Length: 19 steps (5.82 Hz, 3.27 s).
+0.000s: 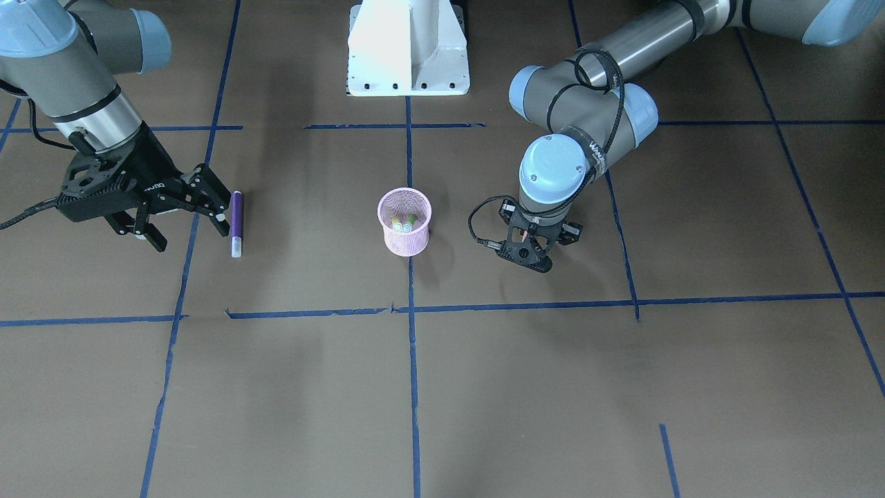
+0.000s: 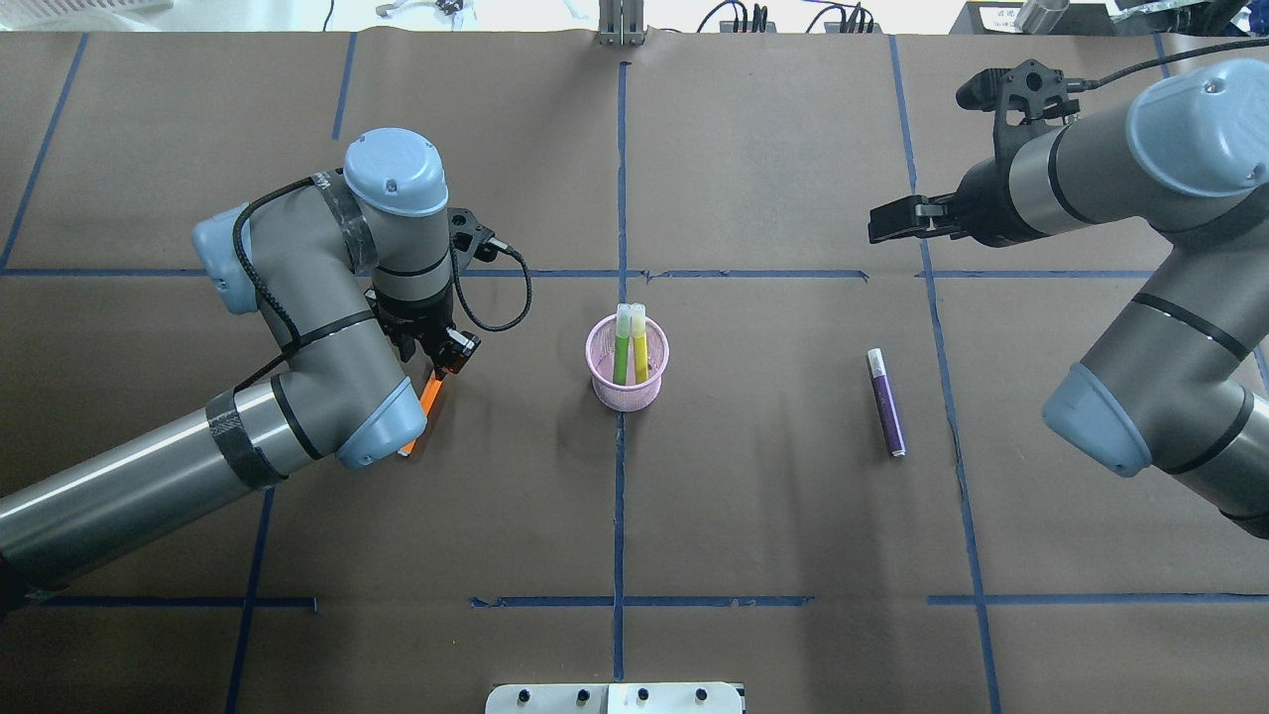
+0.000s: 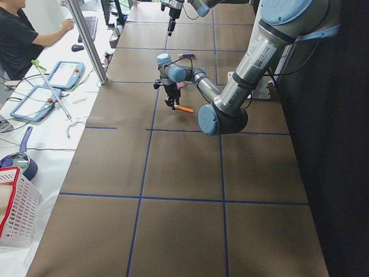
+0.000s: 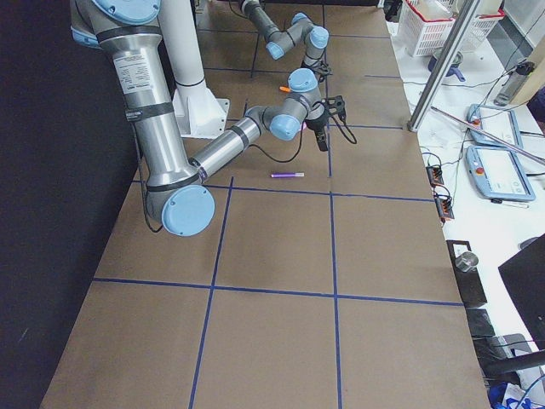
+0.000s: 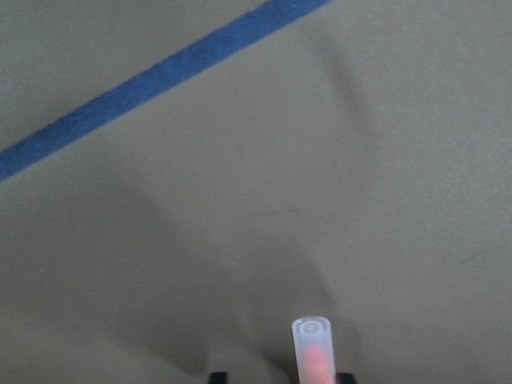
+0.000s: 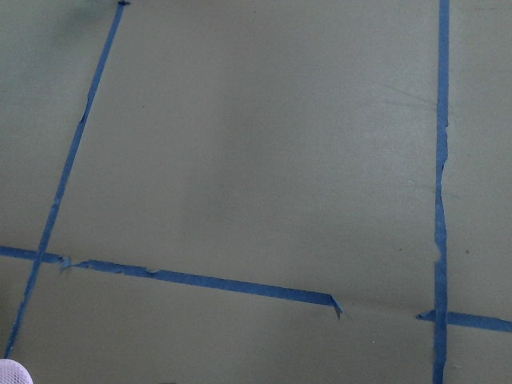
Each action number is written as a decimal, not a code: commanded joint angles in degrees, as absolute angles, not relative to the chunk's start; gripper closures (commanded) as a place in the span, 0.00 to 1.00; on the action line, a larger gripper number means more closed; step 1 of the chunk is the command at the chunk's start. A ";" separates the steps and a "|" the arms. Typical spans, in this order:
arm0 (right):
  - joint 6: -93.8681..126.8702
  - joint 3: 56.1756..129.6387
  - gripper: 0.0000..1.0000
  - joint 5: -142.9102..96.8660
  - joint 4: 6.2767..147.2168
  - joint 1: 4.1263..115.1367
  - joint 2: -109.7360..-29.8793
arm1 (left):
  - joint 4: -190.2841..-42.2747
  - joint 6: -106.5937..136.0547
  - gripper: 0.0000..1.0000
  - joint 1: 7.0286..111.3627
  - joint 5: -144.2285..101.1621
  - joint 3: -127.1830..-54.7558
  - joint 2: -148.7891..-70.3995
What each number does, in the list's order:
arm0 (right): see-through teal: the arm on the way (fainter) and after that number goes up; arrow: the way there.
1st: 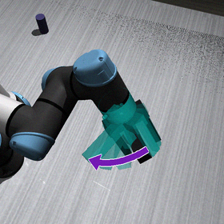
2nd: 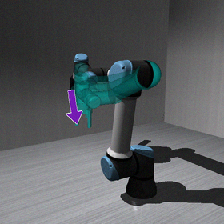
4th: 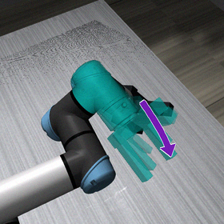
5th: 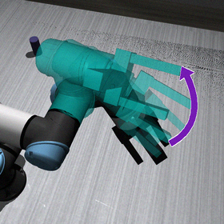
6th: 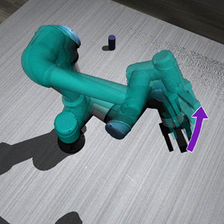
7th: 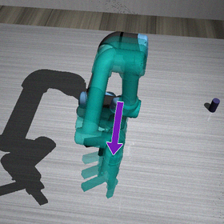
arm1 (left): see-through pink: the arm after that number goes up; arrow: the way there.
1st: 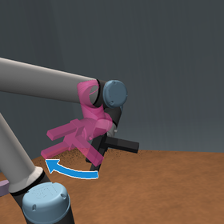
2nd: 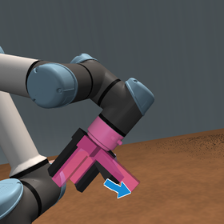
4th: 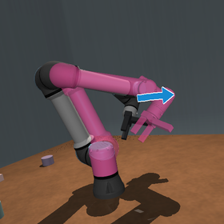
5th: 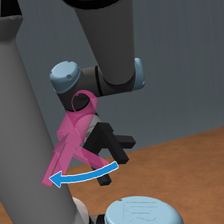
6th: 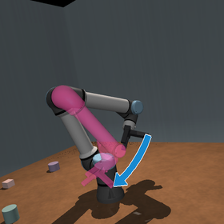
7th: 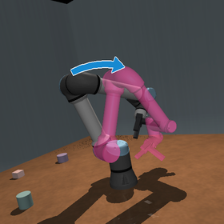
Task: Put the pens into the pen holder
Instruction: 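Lower the left gripper onto the orange highlighter and grasp it while the right gripper withdraws, then lift the orange highlighter with the left gripper and move it over the pink cup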
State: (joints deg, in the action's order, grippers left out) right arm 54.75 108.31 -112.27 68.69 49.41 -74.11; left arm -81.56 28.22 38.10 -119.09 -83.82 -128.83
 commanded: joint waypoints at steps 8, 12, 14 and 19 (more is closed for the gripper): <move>55.02 107.84 0.00 -112.15 68.64 49.39 -73.83 | -81.57 28.21 1.00 36.65 -119.09 -89.01 -125.24; 55.02 108.19 0.00 -112.15 68.47 50.01 -73.92 | -86.53 36.77 1.00 36.56 -114.21 -104.37 -125.85; 54.93 108.19 0.00 -112.06 68.38 50.18 -74.09 | -98.71 38.13 1.00 35.78 -107.86 -106.43 -127.00; 54.84 108.02 0.00 -111.97 68.38 50.27 -74.09 | -123.03 45.96 0.98 13.80 -57.33 -103.46 -124.63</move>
State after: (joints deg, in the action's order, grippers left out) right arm 54.91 108.04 -111.97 68.38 50.24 -74.03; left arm -120.42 45.75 15.18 -61.66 -104.68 -124.92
